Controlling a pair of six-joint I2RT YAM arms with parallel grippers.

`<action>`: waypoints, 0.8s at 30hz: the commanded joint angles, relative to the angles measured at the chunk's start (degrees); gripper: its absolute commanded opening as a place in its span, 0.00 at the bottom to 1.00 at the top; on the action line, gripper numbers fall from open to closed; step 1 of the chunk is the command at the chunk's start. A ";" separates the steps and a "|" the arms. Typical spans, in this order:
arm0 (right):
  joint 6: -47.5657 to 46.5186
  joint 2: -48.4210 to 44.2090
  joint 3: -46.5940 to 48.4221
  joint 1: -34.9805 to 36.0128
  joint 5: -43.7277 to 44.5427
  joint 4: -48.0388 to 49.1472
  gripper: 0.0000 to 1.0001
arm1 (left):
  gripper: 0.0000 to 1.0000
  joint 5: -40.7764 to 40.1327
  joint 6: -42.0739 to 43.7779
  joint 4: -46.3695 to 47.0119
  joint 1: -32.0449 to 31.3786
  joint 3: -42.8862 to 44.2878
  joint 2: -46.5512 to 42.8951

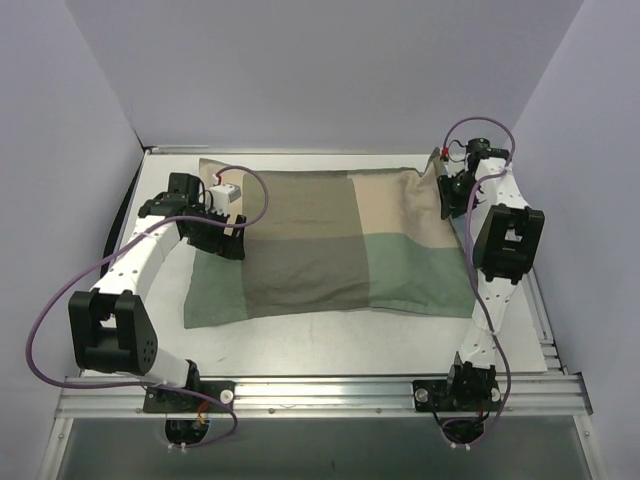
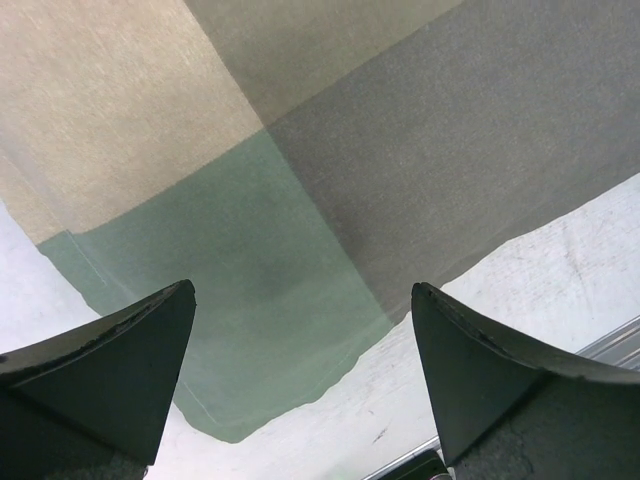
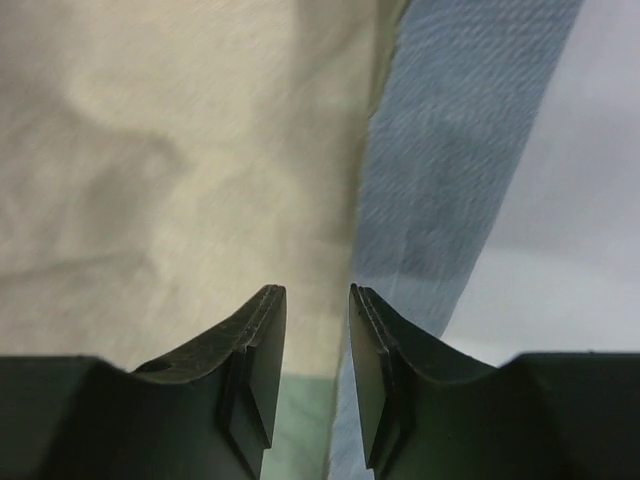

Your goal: Put the pillow into the pillowcase

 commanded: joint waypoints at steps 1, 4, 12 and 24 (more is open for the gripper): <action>-0.33 3.81 5.41 -0.93 4.93 -0.36 0.32 | 0.98 -0.84 -0.21 -1.00 0.00 4.39 0.72; -3.31 6.63 7.17 -2.07 15.27 2.79 0.23 | 0.97 -1.90 0.41 -1.88 -0.08 5.27 1.07; -5.87 1.99 12.43 -14.10 31.13 13.62 0.12 | 0.97 -6.29 2.42 -1.89 0.01 6.42 2.48; -3.52 -29.91 -15.03 -9.90 -11.19 -11.77 1.00 | 0.97 2.42 -2.11 0.75 -0.96 4.65 -3.23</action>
